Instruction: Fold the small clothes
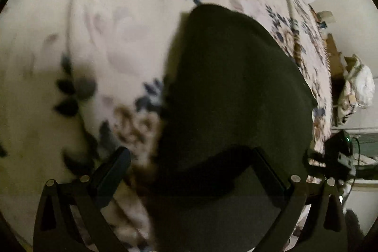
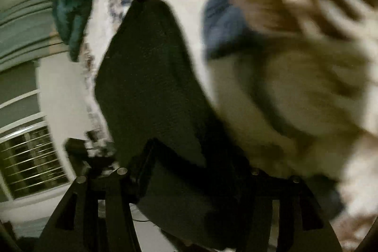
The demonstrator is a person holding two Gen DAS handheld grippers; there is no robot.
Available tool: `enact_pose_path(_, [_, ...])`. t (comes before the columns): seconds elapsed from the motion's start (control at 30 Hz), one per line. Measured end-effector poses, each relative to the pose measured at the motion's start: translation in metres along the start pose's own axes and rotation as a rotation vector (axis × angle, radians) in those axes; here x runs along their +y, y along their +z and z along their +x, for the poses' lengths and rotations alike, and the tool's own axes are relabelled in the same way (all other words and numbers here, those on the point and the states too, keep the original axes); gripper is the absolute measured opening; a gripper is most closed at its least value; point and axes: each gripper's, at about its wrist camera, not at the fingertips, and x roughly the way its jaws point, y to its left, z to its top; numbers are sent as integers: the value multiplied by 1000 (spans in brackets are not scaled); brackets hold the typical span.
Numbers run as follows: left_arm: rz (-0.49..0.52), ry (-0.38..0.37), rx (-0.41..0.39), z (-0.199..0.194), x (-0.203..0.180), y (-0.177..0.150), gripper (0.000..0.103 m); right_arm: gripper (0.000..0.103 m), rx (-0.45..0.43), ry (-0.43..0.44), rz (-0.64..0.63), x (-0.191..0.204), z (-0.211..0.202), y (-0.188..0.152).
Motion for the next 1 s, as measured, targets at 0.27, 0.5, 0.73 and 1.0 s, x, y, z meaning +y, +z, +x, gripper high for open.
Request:
enact_pose_path(0.27, [35,-72,-9,15,-13,19,103,64,108,123,-53,21,49,19])
enact_pose_path(0.5, [63,-30,-99,12,-29,20,71,63,125,141,-63,36,68,14])
enact_pose_path(0.73, [43,-32,-140,-21,-36,20,17,28,39,12,-124,61,62,-3])
enact_pose_path(1.0, [123,-41,-170,-49,-89,58,17,23,-74,9,-114,96,9,-13])
